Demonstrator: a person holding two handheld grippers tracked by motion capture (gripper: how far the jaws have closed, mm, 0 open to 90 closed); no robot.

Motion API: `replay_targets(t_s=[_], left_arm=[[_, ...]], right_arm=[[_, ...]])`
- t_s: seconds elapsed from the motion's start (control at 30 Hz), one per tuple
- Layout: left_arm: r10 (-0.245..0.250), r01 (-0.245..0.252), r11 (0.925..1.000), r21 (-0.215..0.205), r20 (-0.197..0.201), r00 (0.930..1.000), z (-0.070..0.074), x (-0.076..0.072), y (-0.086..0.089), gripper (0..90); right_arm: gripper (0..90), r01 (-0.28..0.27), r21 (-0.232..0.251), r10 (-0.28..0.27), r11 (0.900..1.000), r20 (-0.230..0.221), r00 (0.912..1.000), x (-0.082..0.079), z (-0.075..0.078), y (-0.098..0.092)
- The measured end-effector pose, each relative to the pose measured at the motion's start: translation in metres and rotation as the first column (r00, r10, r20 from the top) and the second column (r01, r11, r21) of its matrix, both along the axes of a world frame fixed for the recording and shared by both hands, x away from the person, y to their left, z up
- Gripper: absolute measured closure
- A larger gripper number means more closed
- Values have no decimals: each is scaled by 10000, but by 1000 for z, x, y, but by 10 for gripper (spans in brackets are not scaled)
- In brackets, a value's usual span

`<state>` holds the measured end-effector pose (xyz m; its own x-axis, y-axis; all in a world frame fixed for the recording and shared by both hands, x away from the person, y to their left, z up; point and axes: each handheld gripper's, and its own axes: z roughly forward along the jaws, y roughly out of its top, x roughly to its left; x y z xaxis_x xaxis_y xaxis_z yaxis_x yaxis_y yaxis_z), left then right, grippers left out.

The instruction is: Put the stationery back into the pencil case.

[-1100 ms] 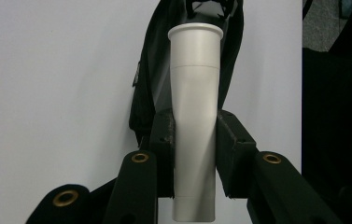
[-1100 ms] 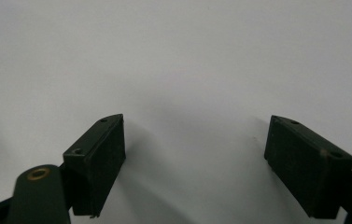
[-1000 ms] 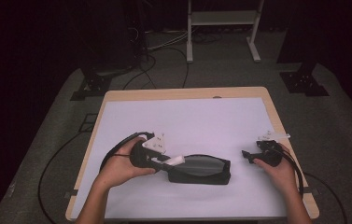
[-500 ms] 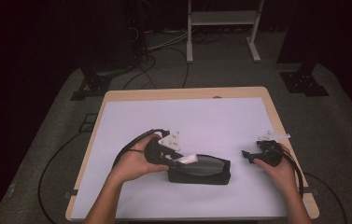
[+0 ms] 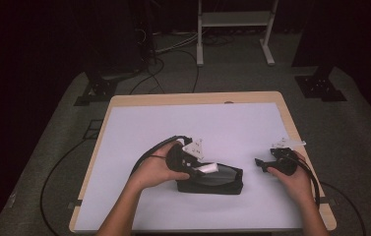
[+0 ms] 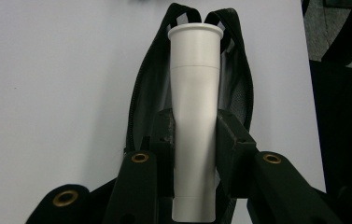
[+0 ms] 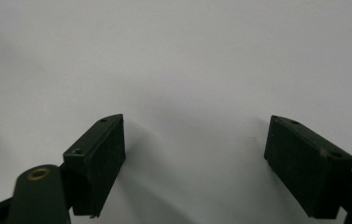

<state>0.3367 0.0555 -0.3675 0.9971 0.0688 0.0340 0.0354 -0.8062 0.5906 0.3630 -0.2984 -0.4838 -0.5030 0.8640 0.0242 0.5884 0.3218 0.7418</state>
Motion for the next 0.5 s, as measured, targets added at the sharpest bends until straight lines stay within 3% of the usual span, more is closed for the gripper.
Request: replay_targets(t_s=[0.27, 0.5], left_arm=[[-70, 73, 9996, 266, -95, 9999, -11, 2, -8, 703], [14, -16, 9999, -122, -166, 9999, -11, 3, -5, 683]], right_arm=[[191, 5, -4, -5, 10000, 0, 10000, 0, 0, 0], [191, 1, -3, -1, 10000, 1, 10000, 0, 0, 0]])
